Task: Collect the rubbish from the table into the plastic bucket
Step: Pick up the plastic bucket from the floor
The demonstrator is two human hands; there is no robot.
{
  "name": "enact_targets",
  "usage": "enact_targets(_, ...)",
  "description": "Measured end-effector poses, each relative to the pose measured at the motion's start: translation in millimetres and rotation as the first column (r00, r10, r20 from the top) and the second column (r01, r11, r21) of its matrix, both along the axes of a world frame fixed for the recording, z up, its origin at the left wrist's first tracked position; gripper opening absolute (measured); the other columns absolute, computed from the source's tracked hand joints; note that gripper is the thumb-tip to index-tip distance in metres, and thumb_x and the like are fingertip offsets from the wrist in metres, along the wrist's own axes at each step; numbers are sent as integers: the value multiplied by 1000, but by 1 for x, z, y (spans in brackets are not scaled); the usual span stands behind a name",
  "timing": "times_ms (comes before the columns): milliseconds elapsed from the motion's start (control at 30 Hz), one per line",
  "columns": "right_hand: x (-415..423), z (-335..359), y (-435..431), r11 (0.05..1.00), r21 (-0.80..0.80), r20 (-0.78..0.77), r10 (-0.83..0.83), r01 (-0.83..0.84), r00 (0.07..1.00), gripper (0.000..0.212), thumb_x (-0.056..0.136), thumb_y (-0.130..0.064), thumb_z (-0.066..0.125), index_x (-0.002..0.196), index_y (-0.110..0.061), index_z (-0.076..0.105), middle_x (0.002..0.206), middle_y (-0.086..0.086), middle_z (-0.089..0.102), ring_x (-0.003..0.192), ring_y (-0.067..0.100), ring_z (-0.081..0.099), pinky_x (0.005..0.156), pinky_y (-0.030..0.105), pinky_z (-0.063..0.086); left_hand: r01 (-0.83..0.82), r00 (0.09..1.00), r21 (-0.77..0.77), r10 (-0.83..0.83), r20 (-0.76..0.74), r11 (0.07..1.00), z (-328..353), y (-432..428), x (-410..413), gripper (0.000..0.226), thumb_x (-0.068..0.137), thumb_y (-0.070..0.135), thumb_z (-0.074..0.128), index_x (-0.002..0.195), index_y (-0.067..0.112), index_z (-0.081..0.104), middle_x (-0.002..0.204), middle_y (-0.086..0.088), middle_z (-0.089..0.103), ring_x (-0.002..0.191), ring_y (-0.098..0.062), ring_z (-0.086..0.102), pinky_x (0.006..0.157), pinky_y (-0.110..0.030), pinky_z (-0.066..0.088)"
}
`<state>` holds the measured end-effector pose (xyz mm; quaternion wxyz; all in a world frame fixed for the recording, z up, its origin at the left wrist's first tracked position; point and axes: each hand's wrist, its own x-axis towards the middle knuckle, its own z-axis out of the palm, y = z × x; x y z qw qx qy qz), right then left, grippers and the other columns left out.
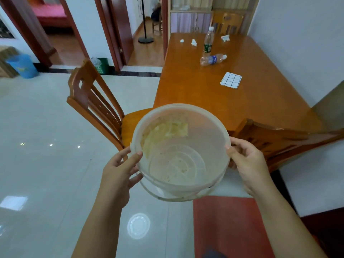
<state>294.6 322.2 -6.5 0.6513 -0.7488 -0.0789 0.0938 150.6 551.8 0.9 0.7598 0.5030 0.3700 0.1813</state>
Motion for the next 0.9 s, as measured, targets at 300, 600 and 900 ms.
enact_targets(300,104,9,34,1000,13,3,-2,2,1000,28,87,-21,55,115,-19,58,96,-1,68,84,14,65,63,26,51,-60,997,13,59,47,998,21,27,117,36,73,13,71,107,21,62,108,-8,63,94,-26,63,61,-31,58)
enact_targets(600,241,15,76,997,36,5,64,-64,998,29,87,-19,56,115,-26,54,88,-9,64,67,-1,63,47,11,46,-100,991,168,84,100,981,46,60,249,47,75,13,69,119,18,58,91,-8,67,86,-22,68,75,-41,56)
enact_targets(900,325,-4,94,998,-3,-35,-66,66,997,32,86,-21,56,117,-29,53,91,-3,65,78,7,63,53,17,46,-7,995,213,-15,103,977,40,90,364,44,74,17,70,117,20,59,86,-8,68,75,-19,70,62,-30,56)
